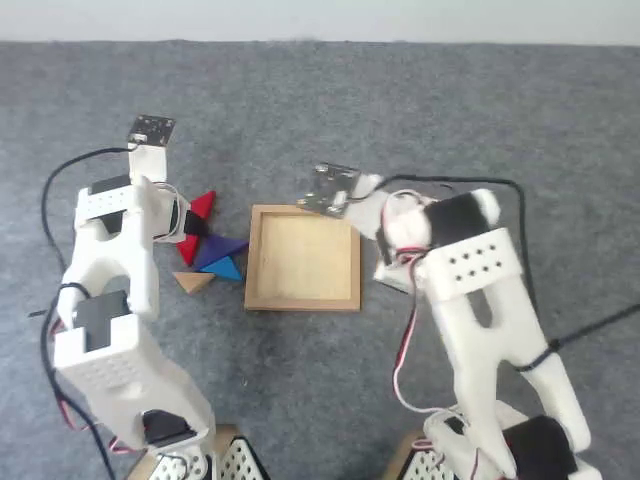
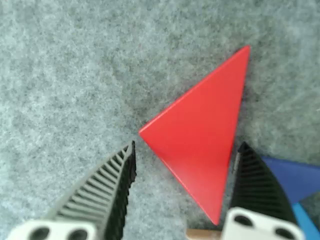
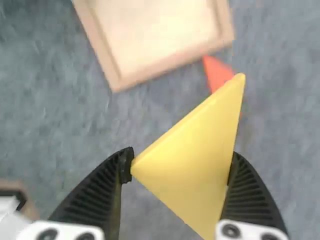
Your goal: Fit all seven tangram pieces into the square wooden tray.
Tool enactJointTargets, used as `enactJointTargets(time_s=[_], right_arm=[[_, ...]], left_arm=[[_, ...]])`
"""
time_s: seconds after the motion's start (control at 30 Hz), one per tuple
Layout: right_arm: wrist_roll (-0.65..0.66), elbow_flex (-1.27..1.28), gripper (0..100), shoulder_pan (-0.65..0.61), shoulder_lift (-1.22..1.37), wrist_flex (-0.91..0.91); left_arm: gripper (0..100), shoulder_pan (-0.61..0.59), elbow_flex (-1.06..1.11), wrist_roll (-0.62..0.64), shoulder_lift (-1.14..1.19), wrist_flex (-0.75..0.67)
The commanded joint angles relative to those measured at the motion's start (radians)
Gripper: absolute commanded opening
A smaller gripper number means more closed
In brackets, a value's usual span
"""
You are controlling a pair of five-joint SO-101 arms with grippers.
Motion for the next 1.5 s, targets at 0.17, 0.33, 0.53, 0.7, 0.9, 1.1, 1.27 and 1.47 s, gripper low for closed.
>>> enactJointTargets(time_s=[0.17, 0.33, 0.53, 0.7, 0.9, 1.1, 1.27, 1.47], right_arm=[[0.020, -0.072, 16.2, -0.134, 0.265, -0.415], [0.153, -0.189, 16.4, -0.166, 0.473, -0.421], [0.261, -0.379, 16.5, -0.213, 0.697, -0.369], [0.265, -0.548, 16.6, -0.214, 0.862, -0.306], [0.262, -0.620, 24.9, -0.211, 0.931, -0.277], [0.262, -0.623, 40.7, -0.213, 0.931, -0.259], [0.262, -0.624, 45.2, -0.216, 0.929, -0.228], [0.218, -0.624, 42.6, -0.208, 0.831, -0.179]], left_arm=[[30, 0.000, -0.004, -0.005, -0.072, -0.014], [30, 0.000, -0.004, -0.005, -0.072, -0.014], [30, 0.000, -0.004, -0.005, -0.072, -0.014], [30, 0.000, -0.004, -0.005, -0.072, -0.014], [30, 0.000, -0.004, -0.006, -0.072, -0.014], [30, 0.000, -0.004, -0.006, -0.072, -0.015], [30, 0.000, -0.004, -0.006, -0.072, -0.015], [30, 0.000, -0.004, -0.006, -0.072, -0.015]])
